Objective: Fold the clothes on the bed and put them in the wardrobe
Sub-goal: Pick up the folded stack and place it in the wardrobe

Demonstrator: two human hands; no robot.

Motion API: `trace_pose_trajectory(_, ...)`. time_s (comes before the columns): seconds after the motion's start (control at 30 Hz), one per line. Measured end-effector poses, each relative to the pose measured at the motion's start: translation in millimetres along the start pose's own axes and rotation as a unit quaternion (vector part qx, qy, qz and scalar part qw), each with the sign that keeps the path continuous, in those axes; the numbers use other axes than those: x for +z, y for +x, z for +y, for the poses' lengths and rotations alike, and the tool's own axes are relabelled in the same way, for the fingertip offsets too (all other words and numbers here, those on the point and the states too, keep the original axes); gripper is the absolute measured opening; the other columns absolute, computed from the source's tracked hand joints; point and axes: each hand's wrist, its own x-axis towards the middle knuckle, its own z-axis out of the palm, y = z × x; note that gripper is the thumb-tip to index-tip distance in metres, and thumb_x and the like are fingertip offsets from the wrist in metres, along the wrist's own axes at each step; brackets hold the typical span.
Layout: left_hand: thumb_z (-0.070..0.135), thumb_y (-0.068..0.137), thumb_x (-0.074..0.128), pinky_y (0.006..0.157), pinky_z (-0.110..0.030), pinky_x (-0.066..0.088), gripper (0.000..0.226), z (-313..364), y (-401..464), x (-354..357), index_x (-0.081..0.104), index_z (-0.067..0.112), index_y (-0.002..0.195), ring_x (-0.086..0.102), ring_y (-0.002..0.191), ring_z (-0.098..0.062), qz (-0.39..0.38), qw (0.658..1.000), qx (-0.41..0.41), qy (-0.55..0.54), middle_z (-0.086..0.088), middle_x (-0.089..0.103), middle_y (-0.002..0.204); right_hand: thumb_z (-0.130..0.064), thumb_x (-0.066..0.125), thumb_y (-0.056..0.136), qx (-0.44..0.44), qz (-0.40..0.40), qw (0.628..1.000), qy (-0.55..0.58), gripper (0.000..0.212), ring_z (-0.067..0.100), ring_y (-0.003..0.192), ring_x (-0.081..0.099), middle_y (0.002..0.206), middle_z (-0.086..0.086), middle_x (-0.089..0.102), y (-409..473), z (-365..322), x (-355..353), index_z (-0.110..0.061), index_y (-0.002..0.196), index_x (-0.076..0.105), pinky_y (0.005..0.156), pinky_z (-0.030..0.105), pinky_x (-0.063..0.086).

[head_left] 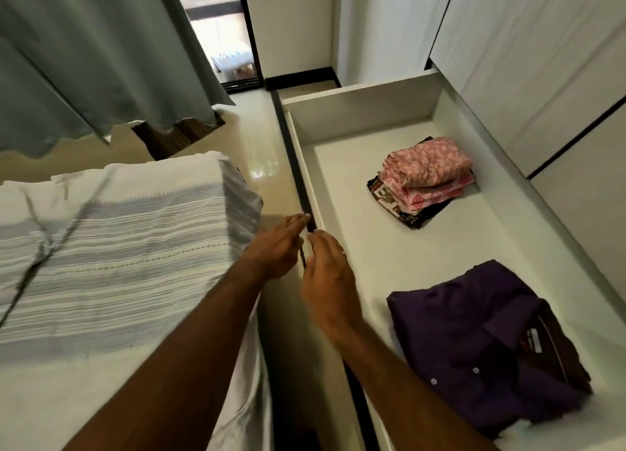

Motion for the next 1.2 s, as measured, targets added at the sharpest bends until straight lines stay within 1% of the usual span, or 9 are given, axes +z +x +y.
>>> trace_pose_trajectory(0.1,0.018,0.105,0.048,0.118,-0.06,0.028,0.072,-40.5,-27.6,18.7,0.002,0.029,0.16,0.003,0.155,-0.017,-0.076,0.995,-0.005,0.061,0.003,0.003,0.169,-0.006,0.05,0.1,0.015,-0.054,0.998,-0.025,0.058,0.02,0.144,0.037,0.159,0.004,0.037,-31.8,-27.3,38.1,-0.015,0.155,0.034,0.115,0.024,0.03)
trace_pose_trajectory(0.23,0.0,0.095,0.054,0.12,-0.06,0.022,0.096,-52.5,-32.3,33.4,-0.01,0.033,0.158,-0.008,0.154,-0.012,-0.148,0.977,0.03,0.148,0.01,-0.013,0.167,-0.012,0.058,0.097,0.122,-0.159,0.971,-0.127,0.084,0.025,0.155,0.007,0.169,0.008,0.005,-38.9,-0.9,87.0,-0.014,0.161,0.004,0.124,0.034,0.012)
trace_pose_trajectory(0.3,-0.001,0.092,0.055,0.121,-0.06,0.018,0.101,-57.1,-26.0,46.6,-0.015,0.033,0.157,-0.013,0.153,-0.012,-0.15,0.969,0.054,0.189,0.01,-0.019,0.165,-0.017,0.054,0.1,0.12,-0.198,0.949,-0.213,0.085,0.03,0.155,-0.005,0.168,0.014,-0.005,-36.5,21.0,101.3,-0.009,0.16,-0.006,0.124,0.037,0.003)
trace_pose_trajectory(0.4,0.001,0.092,0.054,0.123,-0.059,0.004,0.101,-71.5,-0.7,66.2,-0.019,0.032,0.156,-0.025,0.146,-0.012,-0.102,0.967,0.072,0.22,0.008,-0.024,0.164,-0.02,0.04,0.105,0.079,-0.197,0.931,-0.298,0.076,0.033,0.154,-0.01,0.166,0.019,-0.012,-24.1,46.2,114.5,-0.003,0.156,-0.014,0.121,0.039,-0.007)
trace_pose_trajectory(0.53,0.002,0.093,0.051,0.121,-0.055,-0.006,0.1,-78.8,13.2,83.6,-0.022,0.032,0.153,-0.028,0.144,-0.013,-0.123,0.952,0.102,0.261,0.005,-0.024,0.164,-0.02,0.04,0.104,0.072,-0.196,0.935,-0.286,0.077,0.029,0.154,-0.013,0.166,0.015,-0.016,-19.0,64.0,130.1,-0.006,0.157,-0.014,0.117,0.037,-0.011)
trace_pose_trajectory(0.8,0.011,0.099,0.042,0.109,-0.056,-0.024,0.088,-67.9,36.5,70.0,-0.025,0.03,0.152,-0.029,0.143,-0.016,-0.149,0.911,0.157,0.35,0.004,-0.029,0.157,-0.018,0.046,0.103,0.184,-0.125,0.96,-0.168,0.079,0.021,0.155,-0.006,0.168,0.005,-0.009,-3.0,75.0,132.5,-0.018,0.159,-0.009,0.124,0.035,-0.001)
trace_pose_trajectory(0.93,0.012,0.101,0.037,0.114,-0.058,-0.02,0.081,-39.7,60.1,65.5,-0.02,0.028,0.157,-0.019,0.153,-0.017,-0.17,0.897,0.184,0.365,0.003,-0.019,0.165,-0.021,0.039,0.105,0.209,-0.111,0.95,-0.205,0.073,0.024,0.156,-0.005,0.168,0.01,-0.008,10.8,89.5,113.3,-0.014,0.159,-0.01,0.124,0.036,-0.001)
trace_pose_trajectory(1.07,0.018,0.105,0.03,0.119,-0.059,-0.014,0.071,3.4,89.9,66.8,-0.016,0.025,0.159,-0.015,0.154,-0.018,-0.177,0.889,0.205,0.37,0.0,-0.014,0.168,-0.025,0.046,0.103,0.226,-0.121,0.935,-0.244,0.083,0.03,0.155,-0.007,0.167,0.015,-0.011,25.5,113.5,84.4,-0.008,0.157,-0.015,0.124,0.04,-0.004)
trace_pose_trajectory(1.2,0.021,0.107,0.024,0.121,-0.06,-0.01,0.063,44.6,120.2,65.2,-0.012,0.023,0.159,-0.012,0.155,-0.019,-0.194,0.872,0.238,0.381,0.0,-0.011,0.168,-0.023,0.048,0.101,0.247,-0.092,0.932,-0.251,0.082,0.034,0.155,-0.007,0.167,0.018,-0.009,35.0,134.9,62.0,-0.005,0.158,-0.009,0.122,0.041,-0.008)
